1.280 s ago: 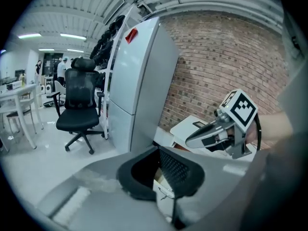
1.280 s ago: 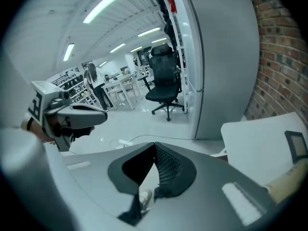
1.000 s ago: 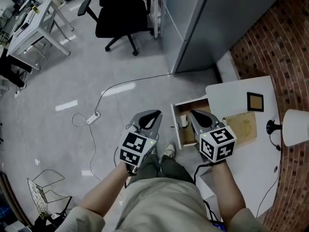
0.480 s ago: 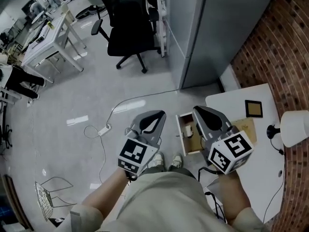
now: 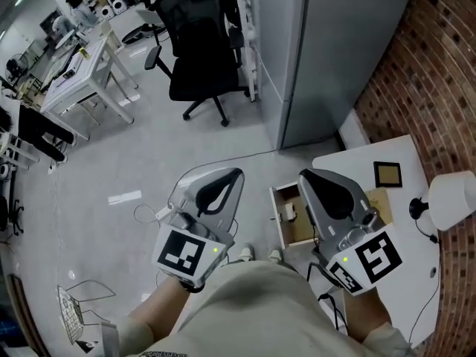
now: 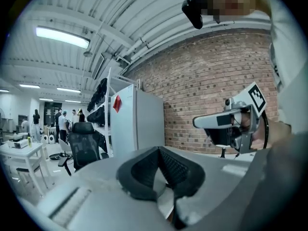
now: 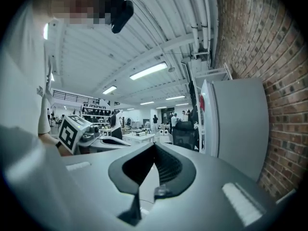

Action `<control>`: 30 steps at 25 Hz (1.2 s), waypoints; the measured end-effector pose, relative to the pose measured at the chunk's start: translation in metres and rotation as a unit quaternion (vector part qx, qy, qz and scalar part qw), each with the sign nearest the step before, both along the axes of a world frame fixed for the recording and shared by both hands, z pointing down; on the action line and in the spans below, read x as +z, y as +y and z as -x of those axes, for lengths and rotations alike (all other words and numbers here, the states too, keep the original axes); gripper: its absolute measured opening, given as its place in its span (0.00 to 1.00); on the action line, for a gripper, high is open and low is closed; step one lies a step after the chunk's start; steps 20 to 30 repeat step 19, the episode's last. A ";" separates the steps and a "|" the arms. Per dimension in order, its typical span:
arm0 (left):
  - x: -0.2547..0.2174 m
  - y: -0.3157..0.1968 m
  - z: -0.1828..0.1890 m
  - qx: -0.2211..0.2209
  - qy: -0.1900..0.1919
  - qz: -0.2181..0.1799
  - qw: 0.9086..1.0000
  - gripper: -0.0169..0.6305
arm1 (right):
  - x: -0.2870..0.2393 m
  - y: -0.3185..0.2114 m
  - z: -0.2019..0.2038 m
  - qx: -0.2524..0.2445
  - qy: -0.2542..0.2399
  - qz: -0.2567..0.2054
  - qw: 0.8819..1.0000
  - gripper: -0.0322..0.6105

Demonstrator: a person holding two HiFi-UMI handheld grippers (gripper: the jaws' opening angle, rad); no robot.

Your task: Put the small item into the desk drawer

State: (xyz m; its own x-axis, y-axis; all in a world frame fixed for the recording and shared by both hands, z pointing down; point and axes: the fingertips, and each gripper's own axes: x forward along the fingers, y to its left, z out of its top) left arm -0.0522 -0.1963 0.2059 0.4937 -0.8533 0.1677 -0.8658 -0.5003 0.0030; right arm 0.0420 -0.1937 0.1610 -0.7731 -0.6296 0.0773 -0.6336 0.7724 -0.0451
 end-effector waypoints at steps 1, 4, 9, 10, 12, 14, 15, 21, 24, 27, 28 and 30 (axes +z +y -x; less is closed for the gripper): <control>-0.006 0.002 -0.002 0.000 -0.002 -0.005 1.000 0.03 | -0.004 0.001 -0.001 -0.002 -0.003 -0.004 1.000 0.05; -0.017 0.001 -0.006 0.001 -0.006 -0.018 1.000 0.03 | -0.009 -0.001 -0.006 -0.002 -0.009 -0.005 1.000 0.06; -0.014 -0.006 -0.009 -0.014 -0.009 -0.015 1.000 0.03 | 0.000 -0.010 -0.016 0.000 -0.008 0.009 1.000 0.05; -0.014 -0.006 -0.008 -0.016 -0.009 -0.014 1.000 0.03 | 0.000 -0.011 -0.018 -0.001 -0.009 0.010 1.000 0.06; -0.016 -0.006 -0.007 -0.019 -0.010 -0.015 1.000 0.03 | -0.001 -0.011 -0.020 -0.001 -0.008 0.011 1.000 0.06; -0.018 -0.005 -0.006 -0.021 -0.011 -0.016 1.000 0.03 | -0.002 -0.011 -0.022 0.000 -0.005 0.012 1.000 0.05; -0.018 -0.005 -0.005 -0.022 -0.013 -0.016 1.000 0.03 | -0.002 -0.011 -0.023 0.001 -0.004 0.013 1.000 0.05; -0.015 -0.007 -0.006 -0.023 -0.016 -0.014 1.000 0.03 | 0.002 -0.016 -0.027 0.004 -0.003 0.014 1.000 0.06; -0.015 -0.007 -0.006 -0.023 -0.016 -0.014 1.000 0.03 | 0.002 -0.016 -0.027 0.004 -0.003 0.014 1.000 0.06; -0.015 -0.007 -0.006 -0.023 -0.016 -0.014 1.000 0.03 | 0.002 -0.016 -0.027 0.004 -0.003 0.014 1.000 0.06; -0.015 -0.007 -0.006 -0.023 -0.016 -0.014 1.000 0.03 | 0.002 -0.016 -0.027 0.004 -0.003 0.014 1.000 0.06; -0.015 -0.007 -0.006 -0.023 -0.016 -0.014 1.000 0.03 | 0.002 -0.016 -0.027 0.004 -0.003 0.014 1.000 0.06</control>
